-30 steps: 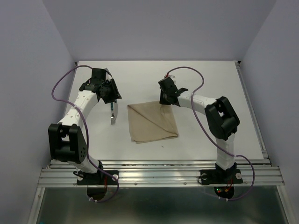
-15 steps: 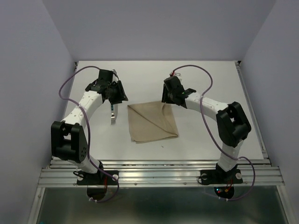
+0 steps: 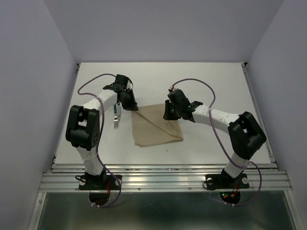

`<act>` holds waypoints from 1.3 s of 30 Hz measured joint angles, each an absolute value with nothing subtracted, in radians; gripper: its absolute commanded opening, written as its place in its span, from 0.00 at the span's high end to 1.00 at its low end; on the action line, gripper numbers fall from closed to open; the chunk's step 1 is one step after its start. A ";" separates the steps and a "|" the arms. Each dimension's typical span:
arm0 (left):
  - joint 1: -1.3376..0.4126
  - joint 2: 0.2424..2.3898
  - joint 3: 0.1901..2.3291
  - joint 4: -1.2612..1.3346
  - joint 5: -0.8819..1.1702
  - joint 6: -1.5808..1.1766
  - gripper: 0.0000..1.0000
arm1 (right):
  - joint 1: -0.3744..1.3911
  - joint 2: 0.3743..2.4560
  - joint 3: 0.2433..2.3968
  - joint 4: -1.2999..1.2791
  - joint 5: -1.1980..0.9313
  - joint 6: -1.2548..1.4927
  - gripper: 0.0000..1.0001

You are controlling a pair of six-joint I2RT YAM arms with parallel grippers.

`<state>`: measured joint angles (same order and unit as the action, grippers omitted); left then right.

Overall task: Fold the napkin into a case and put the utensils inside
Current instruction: Smooth out the upper triangle-folded napkin at the center of the board.

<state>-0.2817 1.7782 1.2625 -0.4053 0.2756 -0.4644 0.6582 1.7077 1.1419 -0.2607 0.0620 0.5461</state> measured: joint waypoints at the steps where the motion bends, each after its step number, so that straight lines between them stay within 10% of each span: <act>1: -0.282 1.796 1.272 -0.402 0.279 -0.464 0.81 | 0.673 1.711 1.138 -0.261 0.049 0.546 0.76; 39: -0.288 1.819 1.349 -0.416 0.224 -0.427 0.80 | 0.666 1.616 1.048 -0.319 0.159 0.564 0.75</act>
<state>-0.2882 1.8194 1.3495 -0.4156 0.2245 -0.4271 0.6662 1.6157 1.0485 -0.3195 0.1593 0.5636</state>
